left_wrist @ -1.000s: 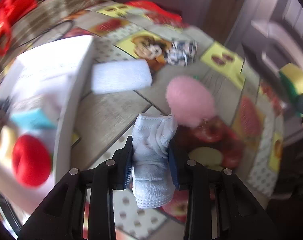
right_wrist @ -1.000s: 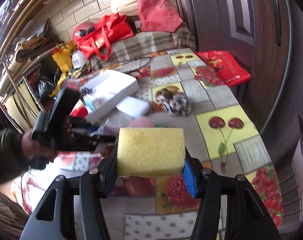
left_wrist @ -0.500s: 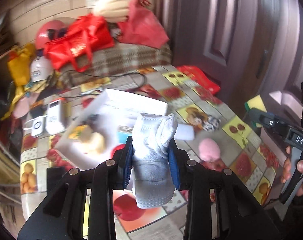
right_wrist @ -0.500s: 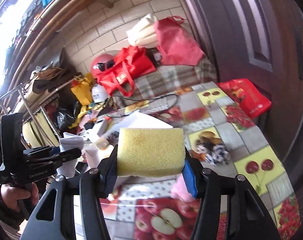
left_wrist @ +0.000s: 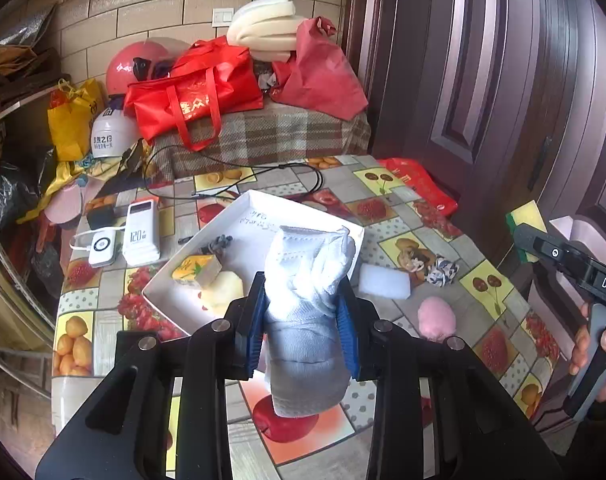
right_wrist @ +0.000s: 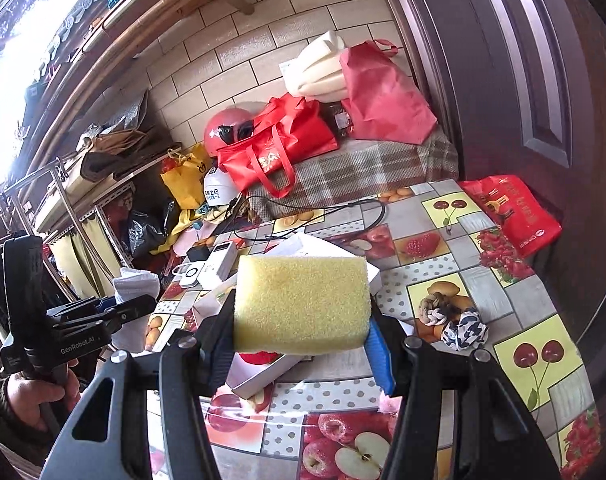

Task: Organize soft objects
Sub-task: 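Carry the sock into the box with the left gripper while the right lowers the yellow sponge there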

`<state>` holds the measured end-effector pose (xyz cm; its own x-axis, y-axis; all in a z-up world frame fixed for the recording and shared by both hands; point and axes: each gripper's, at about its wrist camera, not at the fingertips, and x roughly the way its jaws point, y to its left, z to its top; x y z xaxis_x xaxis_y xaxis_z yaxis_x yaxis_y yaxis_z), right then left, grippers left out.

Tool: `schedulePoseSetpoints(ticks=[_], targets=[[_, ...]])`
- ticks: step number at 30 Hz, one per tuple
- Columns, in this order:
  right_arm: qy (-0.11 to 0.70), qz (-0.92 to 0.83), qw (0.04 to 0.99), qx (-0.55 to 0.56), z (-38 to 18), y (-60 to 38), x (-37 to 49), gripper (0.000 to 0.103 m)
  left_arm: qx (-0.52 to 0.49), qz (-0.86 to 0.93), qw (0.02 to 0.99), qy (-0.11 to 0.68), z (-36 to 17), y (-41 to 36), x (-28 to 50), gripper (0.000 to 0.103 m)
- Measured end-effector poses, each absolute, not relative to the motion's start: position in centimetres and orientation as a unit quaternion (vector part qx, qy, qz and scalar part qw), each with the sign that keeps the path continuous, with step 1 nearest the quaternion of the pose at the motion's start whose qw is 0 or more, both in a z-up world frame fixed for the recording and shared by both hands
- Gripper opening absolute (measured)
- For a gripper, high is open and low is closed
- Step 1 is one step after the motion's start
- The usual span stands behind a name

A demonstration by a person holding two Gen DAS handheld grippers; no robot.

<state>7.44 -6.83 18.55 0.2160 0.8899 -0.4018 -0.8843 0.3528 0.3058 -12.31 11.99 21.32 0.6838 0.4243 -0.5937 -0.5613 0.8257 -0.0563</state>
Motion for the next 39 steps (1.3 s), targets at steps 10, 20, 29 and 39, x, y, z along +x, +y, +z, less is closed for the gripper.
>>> schedulePoseSetpoints(ticks=[10, 20, 29, 39], targets=[[0.266, 0.561, 0.784, 0.005, 18.3, -6.8, 7.3, 0.056, -0.124, 0.260, 0.912, 0.292, 21.0, 12.3, -12.0, 0.031], [0.278, 0.559, 0.781, -0.007, 18.1, -5.8, 7.1, 0.056, -0.137, 0.255, 0.912, 0.290, 20.3, 13.1, -11.8, 0.031], [0.292, 0.561, 0.774, -0.016, 17.4, -4.3, 7.2, 0.056, -0.149, 0.259, 0.907, 0.298, 19.2, 14.5, -11.5, 0.031], [0.312, 0.564, 0.764, -0.029, 16.2, -1.7, 7.9, 0.056, -0.168, 0.260, 0.898, 0.313, 17.3, 16.6, -10.6, 0.031]])
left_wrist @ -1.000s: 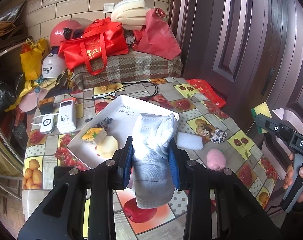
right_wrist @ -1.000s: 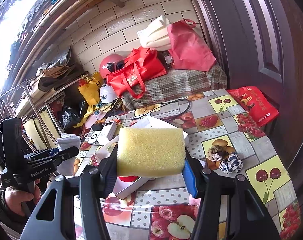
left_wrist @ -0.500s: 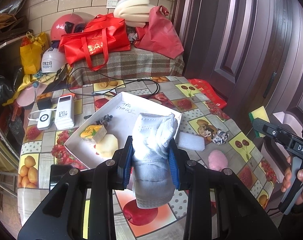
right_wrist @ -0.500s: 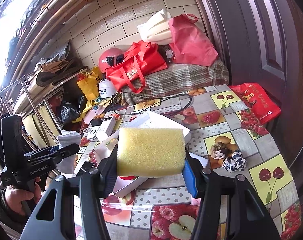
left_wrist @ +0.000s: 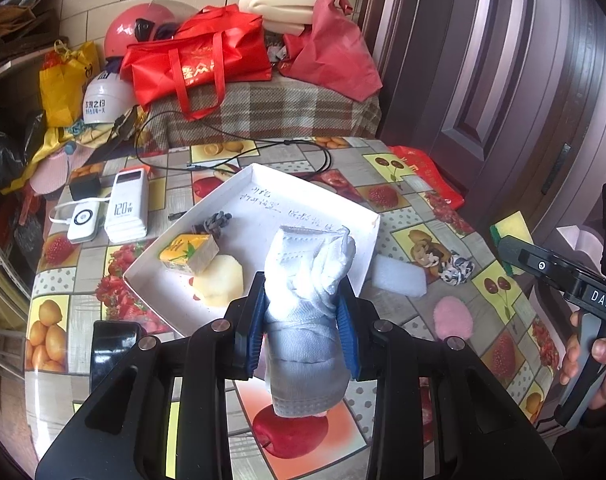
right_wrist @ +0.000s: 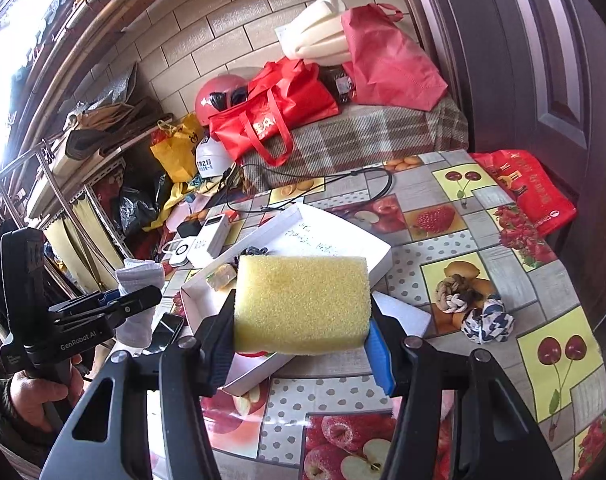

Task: Organize soft objects
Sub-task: 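Carry the sock into the box with the left gripper while the right lowers the yellow sponge there, then open both grippers and withdraw them from the box toward the pile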

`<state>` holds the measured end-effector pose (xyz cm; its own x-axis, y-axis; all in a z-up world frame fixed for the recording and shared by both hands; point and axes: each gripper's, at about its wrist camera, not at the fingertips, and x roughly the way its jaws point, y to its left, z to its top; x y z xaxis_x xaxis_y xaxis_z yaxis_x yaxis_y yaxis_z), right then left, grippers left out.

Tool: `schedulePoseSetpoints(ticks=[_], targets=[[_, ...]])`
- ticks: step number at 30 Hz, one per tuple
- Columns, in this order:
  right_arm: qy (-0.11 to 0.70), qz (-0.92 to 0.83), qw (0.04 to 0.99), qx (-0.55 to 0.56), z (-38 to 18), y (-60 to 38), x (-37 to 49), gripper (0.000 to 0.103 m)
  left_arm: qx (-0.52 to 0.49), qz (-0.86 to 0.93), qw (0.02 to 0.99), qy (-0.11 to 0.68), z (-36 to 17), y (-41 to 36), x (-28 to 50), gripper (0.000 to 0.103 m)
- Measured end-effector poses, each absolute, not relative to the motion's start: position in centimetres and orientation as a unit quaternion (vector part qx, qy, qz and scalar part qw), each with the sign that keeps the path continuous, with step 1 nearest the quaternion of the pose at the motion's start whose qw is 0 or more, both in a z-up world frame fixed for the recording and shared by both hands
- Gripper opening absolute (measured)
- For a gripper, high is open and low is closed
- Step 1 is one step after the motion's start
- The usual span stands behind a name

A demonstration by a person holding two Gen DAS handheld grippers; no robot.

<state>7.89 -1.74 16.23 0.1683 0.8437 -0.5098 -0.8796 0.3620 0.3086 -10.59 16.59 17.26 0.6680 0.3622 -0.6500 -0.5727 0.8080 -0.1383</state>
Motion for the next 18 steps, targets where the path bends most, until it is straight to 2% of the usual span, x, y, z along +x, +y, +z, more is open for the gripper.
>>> schedulePoseSetpoints(ticks=[9, 18], targets=[[0.337, 0.572, 0.746, -0.065, 14.4, 4.3, 9.5, 0.056, -0.175, 0.284, 0.885, 0.325, 16.3, 23.6, -8.0, 0.031], [0.403, 0.558, 0.722, -0.075, 9.7, 13.0, 12.7, 0.057, -0.211, 0.287, 0.862, 0.362, 11.7, 28.3, -3.8, 0.031]])
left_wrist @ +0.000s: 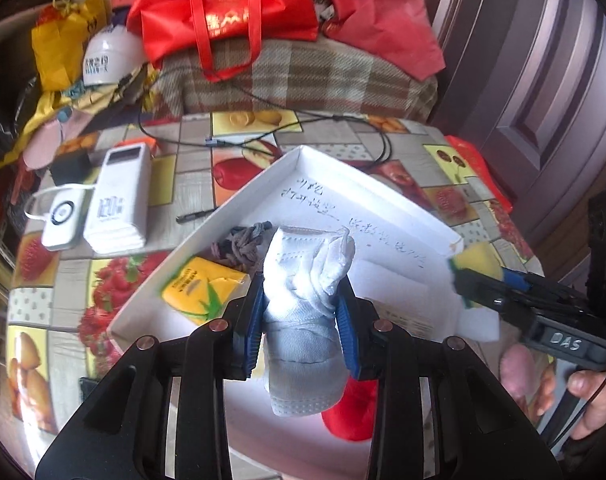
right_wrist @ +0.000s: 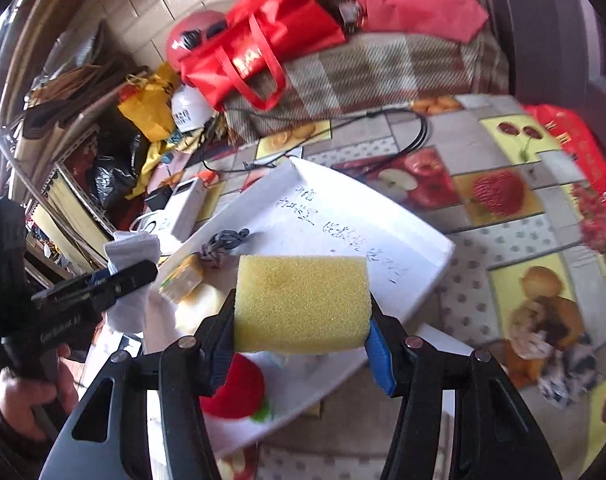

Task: Organize soft objects
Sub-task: 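Open both grippers and withdraw them from the box toward the pile, then grasp the pink fluffy ball with the left gripper while the right grasps the patterned scrunchie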

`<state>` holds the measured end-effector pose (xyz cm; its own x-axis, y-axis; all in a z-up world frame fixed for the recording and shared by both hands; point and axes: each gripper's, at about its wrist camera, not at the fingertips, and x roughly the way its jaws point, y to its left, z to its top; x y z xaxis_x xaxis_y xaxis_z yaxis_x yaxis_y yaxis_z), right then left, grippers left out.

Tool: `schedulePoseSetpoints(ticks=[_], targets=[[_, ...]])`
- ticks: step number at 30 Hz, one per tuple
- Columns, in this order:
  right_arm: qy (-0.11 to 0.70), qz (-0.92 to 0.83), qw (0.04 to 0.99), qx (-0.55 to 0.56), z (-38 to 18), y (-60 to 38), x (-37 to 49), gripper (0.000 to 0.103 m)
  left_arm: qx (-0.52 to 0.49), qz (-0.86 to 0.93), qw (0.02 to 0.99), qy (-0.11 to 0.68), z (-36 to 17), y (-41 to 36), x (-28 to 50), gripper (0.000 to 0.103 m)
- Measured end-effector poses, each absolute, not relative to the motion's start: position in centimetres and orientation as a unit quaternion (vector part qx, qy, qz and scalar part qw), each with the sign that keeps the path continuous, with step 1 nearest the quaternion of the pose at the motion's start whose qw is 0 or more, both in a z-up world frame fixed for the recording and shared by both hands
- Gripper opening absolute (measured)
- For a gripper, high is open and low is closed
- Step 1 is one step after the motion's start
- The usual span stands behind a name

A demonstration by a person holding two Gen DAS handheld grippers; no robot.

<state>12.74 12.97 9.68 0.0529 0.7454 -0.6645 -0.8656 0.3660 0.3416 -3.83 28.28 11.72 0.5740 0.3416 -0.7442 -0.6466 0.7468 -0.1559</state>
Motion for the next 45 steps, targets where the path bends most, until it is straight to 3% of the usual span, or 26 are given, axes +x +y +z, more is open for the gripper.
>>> schedulePoseSetpoints(ticks=[3, 6, 7, 8, 9, 10, 27, 35, 45], targets=[[0.406, 0.554, 0.721, -0.088, 8.5, 15.0, 12.8, 0.058, -0.203, 0.286, 0.858, 0.376, 10.4, 28.5, -3.1, 0.032], [0.409, 0.553, 0.720, -0.095, 7.5, 16.2, 12.9, 0.059, -0.204, 0.291, 0.848, 0.393, 9.1, 29.0, -2.8, 0.042], [0.408, 0.554, 0.719, -0.097, 7.3, 16.5, 12.8, 0.065, -0.202, 0.296, 0.847, 0.393, 8.9, 28.9, -2.8, 0.066], [0.407, 0.557, 0.717, -0.099, 7.2, 16.7, 12.7, 0.084, -0.198, 0.307, 0.844, 0.392, 8.8, 29.0, -2.9, 0.095], [0.406, 0.559, 0.716, -0.098, 7.1, 16.7, 12.5, 0.093, -0.193, 0.317, 0.843, 0.389, 8.7, 29.0, -3.1, 0.103], [0.403, 0.562, 0.716, -0.095, 7.1, 16.6, 12.4, 0.103, -0.188, 0.326, 0.843, 0.385, 8.7, 29.0, -3.3, 0.103], [0.343, 0.558, 0.751, -0.085, 11.5, 8.1, 8.4, 0.103, -0.214, 0.284, 0.879, 0.318, 13.1, 22.1, -7.7, 0.103], [0.327, 0.474, 0.817, -0.023, 13.1, -2.0, 11.3, 0.103, -0.192, 0.203, 0.898, 0.340, 13.9, 15.9, -5.8, 0.103], [0.338, 0.397, 0.852, 0.055, 10.5, -12.8, 15.5, 0.103, -0.157, 0.091, 0.884, 0.430, 10.2, 8.3, 0.1, 0.103]])
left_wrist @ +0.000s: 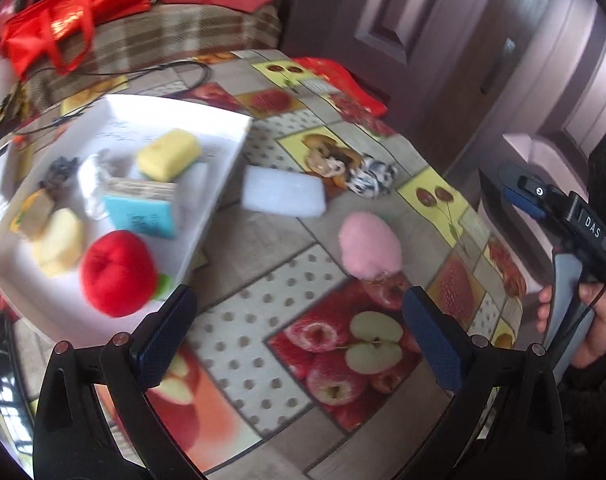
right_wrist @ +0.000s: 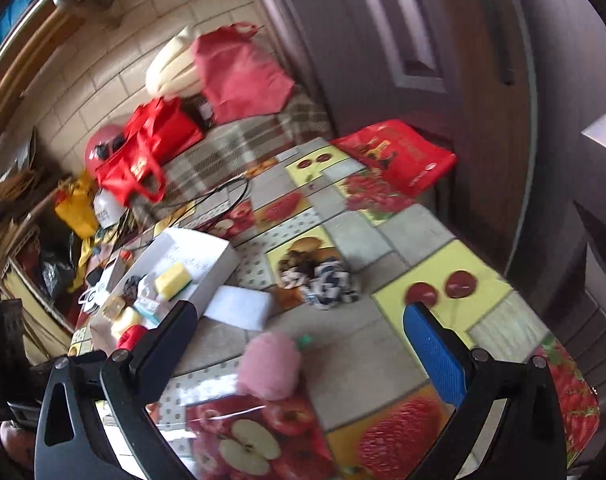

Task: Organize soft objects
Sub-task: 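Grasp the pink fluffy ball with the left gripper while the right grasps the patterned scrunchie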

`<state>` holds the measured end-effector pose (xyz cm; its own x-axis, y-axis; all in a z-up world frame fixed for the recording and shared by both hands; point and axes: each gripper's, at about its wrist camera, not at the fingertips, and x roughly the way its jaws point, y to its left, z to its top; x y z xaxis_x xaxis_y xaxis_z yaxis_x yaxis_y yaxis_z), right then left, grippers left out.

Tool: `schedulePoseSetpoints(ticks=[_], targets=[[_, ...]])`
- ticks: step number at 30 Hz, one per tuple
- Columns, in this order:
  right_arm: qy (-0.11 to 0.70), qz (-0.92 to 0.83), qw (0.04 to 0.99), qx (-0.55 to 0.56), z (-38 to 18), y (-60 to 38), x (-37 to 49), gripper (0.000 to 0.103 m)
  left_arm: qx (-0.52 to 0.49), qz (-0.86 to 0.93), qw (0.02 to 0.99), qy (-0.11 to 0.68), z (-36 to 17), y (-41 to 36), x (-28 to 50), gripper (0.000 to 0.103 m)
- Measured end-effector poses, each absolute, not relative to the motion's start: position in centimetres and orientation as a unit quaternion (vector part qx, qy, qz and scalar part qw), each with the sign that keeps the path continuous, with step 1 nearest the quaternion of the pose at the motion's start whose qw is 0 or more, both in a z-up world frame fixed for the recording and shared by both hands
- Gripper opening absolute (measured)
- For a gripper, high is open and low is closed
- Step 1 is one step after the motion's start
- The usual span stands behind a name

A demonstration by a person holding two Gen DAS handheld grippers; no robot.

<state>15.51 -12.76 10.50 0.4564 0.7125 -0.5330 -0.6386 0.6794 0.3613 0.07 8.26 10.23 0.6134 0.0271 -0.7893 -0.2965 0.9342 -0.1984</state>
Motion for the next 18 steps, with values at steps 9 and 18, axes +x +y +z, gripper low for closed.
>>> schedulePoseSetpoints(ticks=[9, 18], targets=[[0.343, 0.412, 0.842, -0.053, 8.2, -10.4, 20.0, 0.103, -0.170, 0.059, 0.870, 0.460, 6.9, 4.8, 7.6, 0.093], [0.371, 0.466, 0.790, -0.143, 4.1, -3.4, 23.6, 0.102, -0.174, 0.111, 0.844, 0.494, 3.6, 4.3, 11.1, 0.087]])
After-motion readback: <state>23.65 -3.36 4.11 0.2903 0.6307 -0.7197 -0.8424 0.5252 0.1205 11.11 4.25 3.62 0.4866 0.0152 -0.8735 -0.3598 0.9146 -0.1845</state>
